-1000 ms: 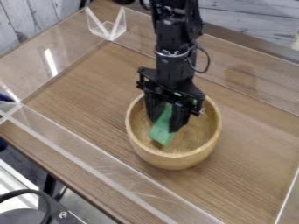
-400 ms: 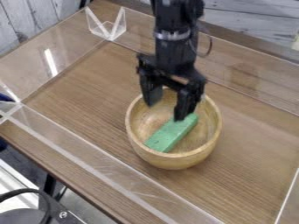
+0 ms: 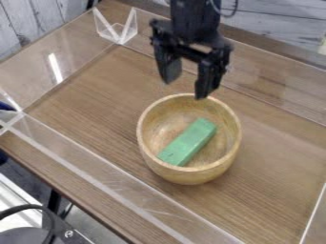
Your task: Put the green block in the brown bowl
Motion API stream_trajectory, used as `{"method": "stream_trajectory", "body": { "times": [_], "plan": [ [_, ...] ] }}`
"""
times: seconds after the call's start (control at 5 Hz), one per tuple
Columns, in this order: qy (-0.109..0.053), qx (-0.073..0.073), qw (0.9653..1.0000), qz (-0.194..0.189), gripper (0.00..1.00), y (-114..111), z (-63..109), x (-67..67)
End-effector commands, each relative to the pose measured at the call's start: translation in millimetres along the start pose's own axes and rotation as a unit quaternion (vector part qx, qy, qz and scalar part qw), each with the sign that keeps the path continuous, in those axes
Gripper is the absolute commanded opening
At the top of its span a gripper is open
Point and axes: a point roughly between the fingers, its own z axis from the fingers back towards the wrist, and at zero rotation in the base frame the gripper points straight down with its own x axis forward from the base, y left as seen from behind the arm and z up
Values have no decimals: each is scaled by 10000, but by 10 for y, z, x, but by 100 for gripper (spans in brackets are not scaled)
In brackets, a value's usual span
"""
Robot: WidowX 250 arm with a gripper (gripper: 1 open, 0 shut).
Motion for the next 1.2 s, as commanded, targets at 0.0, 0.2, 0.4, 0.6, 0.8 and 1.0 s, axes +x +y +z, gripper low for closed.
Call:
{"method": "stream_trajectory", "body": {
  "times": [0.0,0.2,0.4,0.6,0.8,1.0],
  "plan": [
    [-358,59,9993,-65,100,12,146,47],
    [-350,65,9994,-25,100,70,158,38],
    [-340,73,9994,24,100,134,169,31],
    [-368,99,9992,111,100,238,210,20],
    [-484,195,9978,402,100,514,312,16],
    [-608,290,9946,795,100,933,390,27]
  ]
}}
